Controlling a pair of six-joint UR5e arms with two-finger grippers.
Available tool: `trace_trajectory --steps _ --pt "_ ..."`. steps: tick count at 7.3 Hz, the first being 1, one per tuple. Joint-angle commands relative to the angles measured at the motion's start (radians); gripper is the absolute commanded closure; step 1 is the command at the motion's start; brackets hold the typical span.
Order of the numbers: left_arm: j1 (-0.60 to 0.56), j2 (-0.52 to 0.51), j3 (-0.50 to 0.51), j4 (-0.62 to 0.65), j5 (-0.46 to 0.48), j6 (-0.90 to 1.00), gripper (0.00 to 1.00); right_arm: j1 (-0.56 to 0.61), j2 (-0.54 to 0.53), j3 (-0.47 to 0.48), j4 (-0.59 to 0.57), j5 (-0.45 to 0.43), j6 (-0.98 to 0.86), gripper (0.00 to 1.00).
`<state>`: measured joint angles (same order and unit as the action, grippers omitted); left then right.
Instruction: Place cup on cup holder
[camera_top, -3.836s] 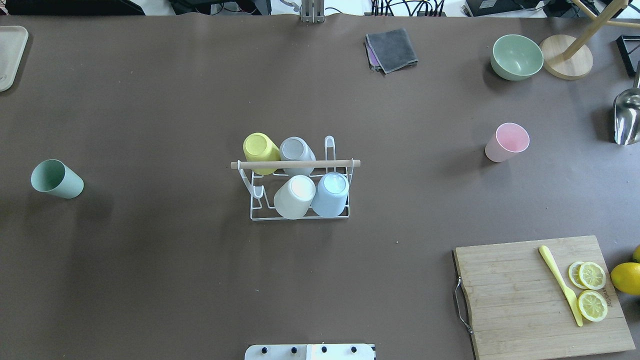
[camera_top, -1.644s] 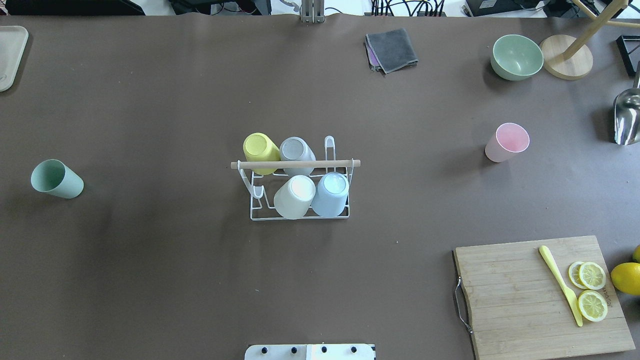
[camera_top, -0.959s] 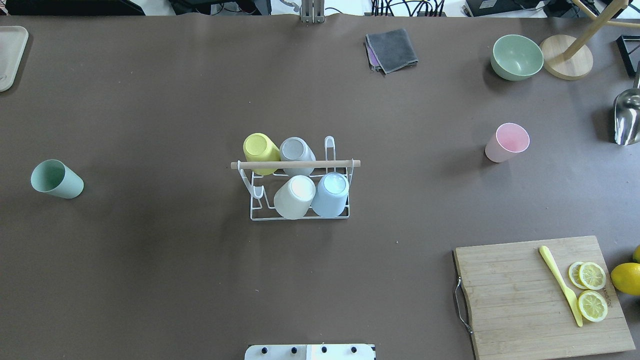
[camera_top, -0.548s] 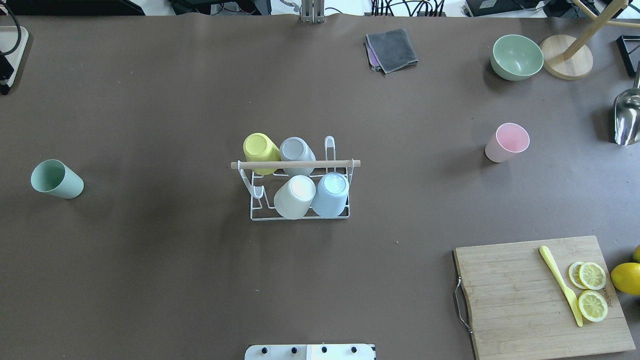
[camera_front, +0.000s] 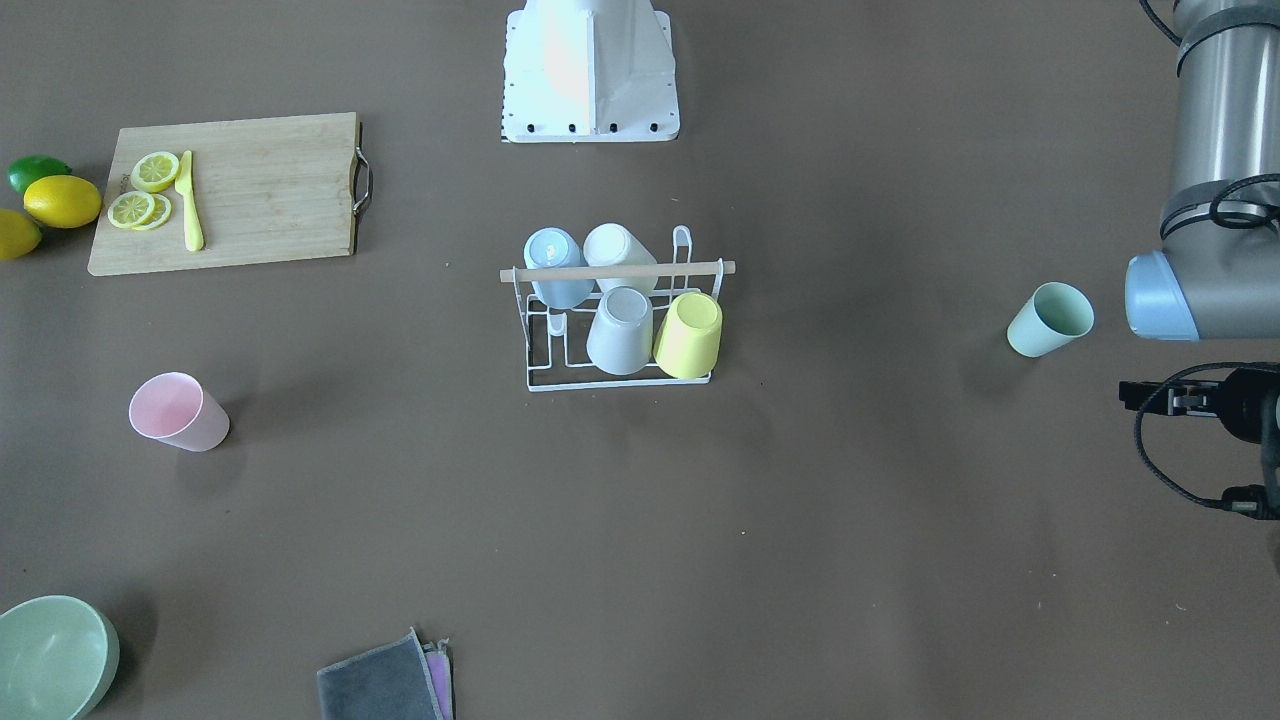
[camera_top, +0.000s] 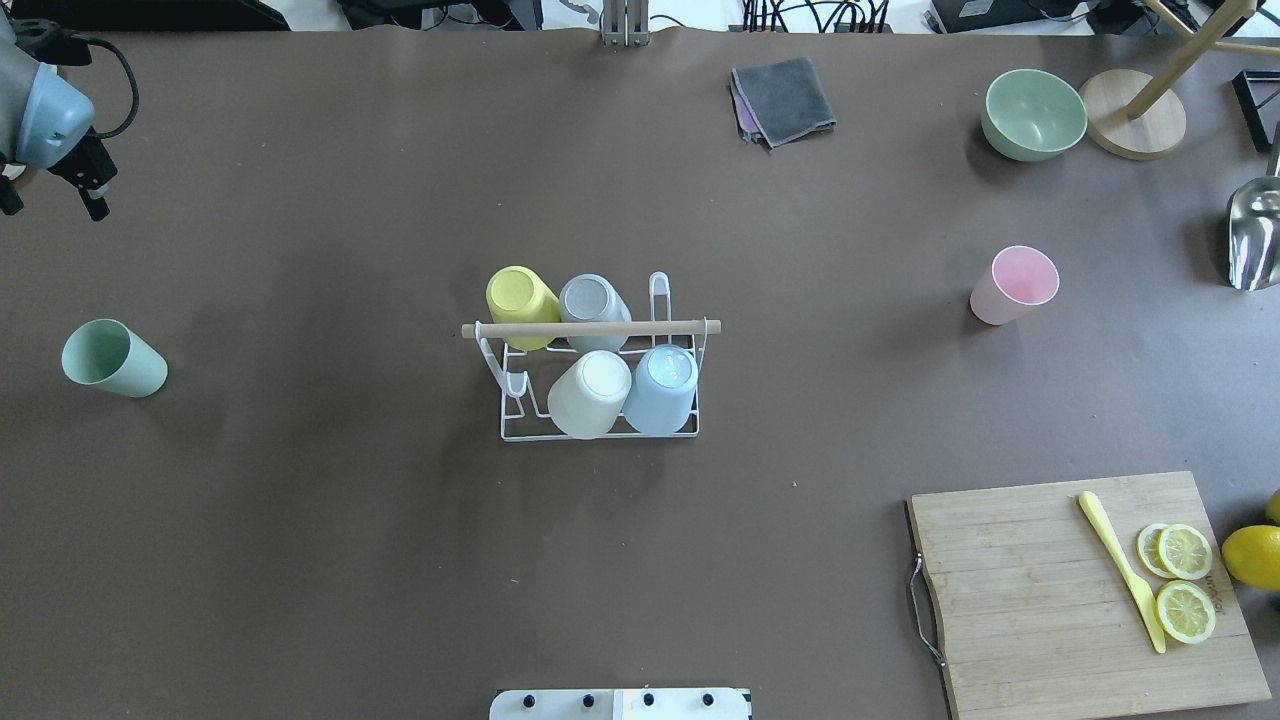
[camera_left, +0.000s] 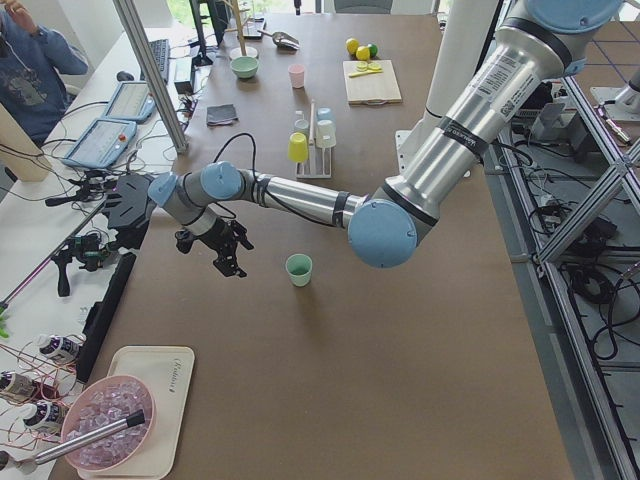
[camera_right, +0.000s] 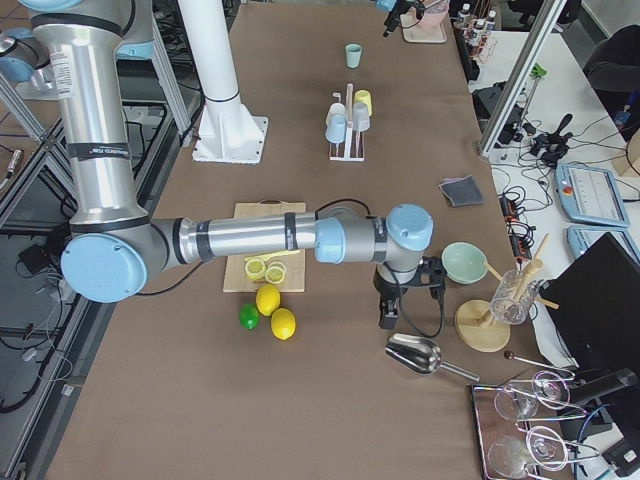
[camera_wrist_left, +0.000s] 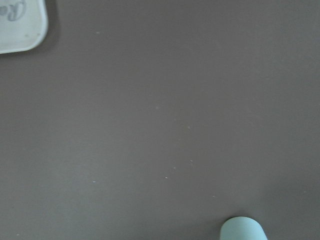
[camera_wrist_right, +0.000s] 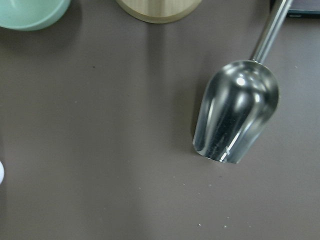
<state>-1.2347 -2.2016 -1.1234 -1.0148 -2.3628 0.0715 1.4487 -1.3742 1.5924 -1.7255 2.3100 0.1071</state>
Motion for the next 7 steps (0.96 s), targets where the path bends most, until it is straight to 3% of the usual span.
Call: trace_trajectory --steps 1,3,4,5,7 --pt "0.079 -0.044 0.089 0.057 -0.006 0.059 0.02 -0.085 0.087 -0.009 -0.043 0.005 0.002 0.00" --pt "0.106 -0.107 0.175 0.124 0.002 0.170 0.02 -0.105 0.132 -0.015 -0.091 0.017 0.002 0.00" --pt "0.121 -0.109 0.180 0.166 0.054 0.219 0.03 -0.119 0.165 -0.025 -0.141 0.020 0.002 0.00" --pt "0.127 -0.109 0.195 0.168 0.101 0.269 0.03 -0.129 0.229 -0.069 -0.193 0.023 0.002 0.00" --pt "0.156 -0.138 0.252 0.165 0.109 0.361 0.03 -0.168 0.357 -0.228 -0.206 0.045 0.002 0.00"
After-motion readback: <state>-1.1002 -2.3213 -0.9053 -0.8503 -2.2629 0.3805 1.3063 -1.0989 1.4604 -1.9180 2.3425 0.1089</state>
